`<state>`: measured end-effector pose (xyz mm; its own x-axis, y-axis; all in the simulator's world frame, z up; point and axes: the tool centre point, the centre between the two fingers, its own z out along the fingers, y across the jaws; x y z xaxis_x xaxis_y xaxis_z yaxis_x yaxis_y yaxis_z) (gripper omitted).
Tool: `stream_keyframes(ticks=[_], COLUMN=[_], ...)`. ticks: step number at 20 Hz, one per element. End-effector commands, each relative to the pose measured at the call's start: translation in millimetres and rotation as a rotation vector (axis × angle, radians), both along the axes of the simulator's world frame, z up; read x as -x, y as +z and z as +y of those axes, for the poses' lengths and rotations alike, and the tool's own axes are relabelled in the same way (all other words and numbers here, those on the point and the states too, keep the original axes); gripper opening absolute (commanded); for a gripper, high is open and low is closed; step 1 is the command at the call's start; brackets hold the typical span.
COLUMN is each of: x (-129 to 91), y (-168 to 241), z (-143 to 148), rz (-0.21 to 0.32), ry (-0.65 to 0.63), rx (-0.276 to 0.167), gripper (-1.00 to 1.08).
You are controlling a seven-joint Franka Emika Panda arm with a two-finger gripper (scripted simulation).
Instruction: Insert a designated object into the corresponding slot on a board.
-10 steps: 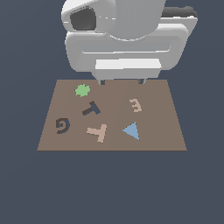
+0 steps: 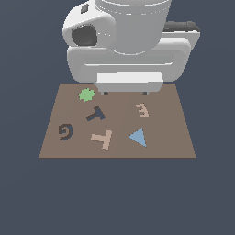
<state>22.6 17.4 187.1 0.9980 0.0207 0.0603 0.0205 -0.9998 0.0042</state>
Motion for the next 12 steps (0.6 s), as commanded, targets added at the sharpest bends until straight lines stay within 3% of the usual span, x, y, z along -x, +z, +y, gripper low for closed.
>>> stream_keyframes(ticks=[1, 12], x=[-5, -41], y=[-9, -79], z=[-4, -38], rz=[0.005, 0.034], ry=[-0.013, -0.115], rx=[0.000, -0.004], gripper=[1.00, 1.00])
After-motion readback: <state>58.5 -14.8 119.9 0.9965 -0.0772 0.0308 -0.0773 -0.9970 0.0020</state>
